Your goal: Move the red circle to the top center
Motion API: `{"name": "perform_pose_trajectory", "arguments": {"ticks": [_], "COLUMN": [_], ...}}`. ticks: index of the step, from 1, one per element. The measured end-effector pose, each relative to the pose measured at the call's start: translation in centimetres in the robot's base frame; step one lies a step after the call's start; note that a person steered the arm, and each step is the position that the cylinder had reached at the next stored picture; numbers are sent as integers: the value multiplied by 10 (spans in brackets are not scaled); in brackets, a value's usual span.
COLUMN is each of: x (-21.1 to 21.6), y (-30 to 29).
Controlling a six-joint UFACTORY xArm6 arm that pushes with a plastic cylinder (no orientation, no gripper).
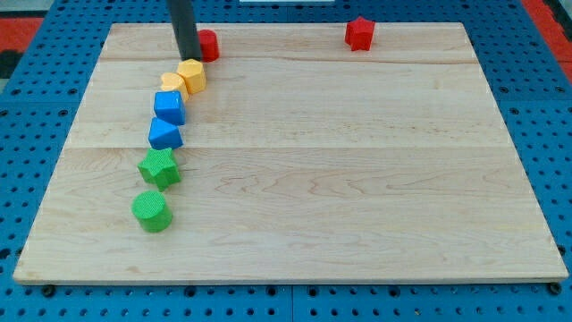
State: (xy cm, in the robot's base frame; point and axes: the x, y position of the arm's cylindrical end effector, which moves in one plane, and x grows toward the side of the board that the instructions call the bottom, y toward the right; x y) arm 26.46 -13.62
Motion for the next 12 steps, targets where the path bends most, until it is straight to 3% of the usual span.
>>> {"name": "perform_pose_trajectory", "arguments": {"ticks": [4,6,7,8,11,12], "x": [-30,-30,-73,-73,-72,-70], "y": [-5,96,47,47,122,92]}}
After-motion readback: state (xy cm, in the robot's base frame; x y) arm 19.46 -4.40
